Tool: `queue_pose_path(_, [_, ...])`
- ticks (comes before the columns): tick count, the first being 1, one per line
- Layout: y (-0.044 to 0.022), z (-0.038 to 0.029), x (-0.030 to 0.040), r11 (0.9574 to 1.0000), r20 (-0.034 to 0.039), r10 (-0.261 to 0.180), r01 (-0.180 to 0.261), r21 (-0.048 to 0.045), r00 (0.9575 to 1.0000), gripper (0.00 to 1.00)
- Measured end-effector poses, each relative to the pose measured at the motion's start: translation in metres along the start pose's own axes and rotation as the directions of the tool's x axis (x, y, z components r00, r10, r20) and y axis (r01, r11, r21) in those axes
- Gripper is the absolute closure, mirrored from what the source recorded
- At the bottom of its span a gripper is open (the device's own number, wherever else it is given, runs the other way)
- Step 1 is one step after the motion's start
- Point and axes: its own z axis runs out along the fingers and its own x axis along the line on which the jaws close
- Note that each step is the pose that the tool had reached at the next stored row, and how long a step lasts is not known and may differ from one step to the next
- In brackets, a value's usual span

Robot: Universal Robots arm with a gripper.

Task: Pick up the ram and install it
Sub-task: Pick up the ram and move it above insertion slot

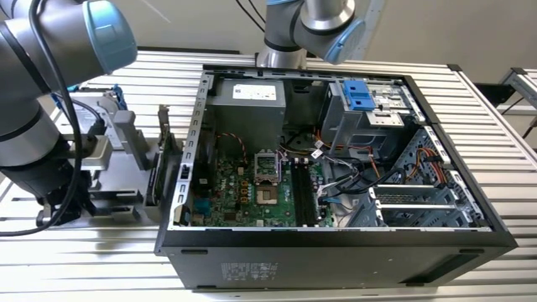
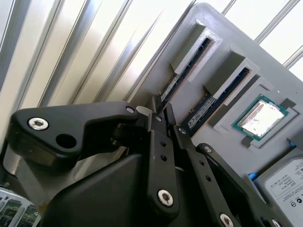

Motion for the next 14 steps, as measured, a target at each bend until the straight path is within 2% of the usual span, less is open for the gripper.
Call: queue_pose_path(14, [0.0, -0.0235, 0.0002, 1.0, 0.0, 0.0, 0.0, 0.0, 1.0, 1.0])
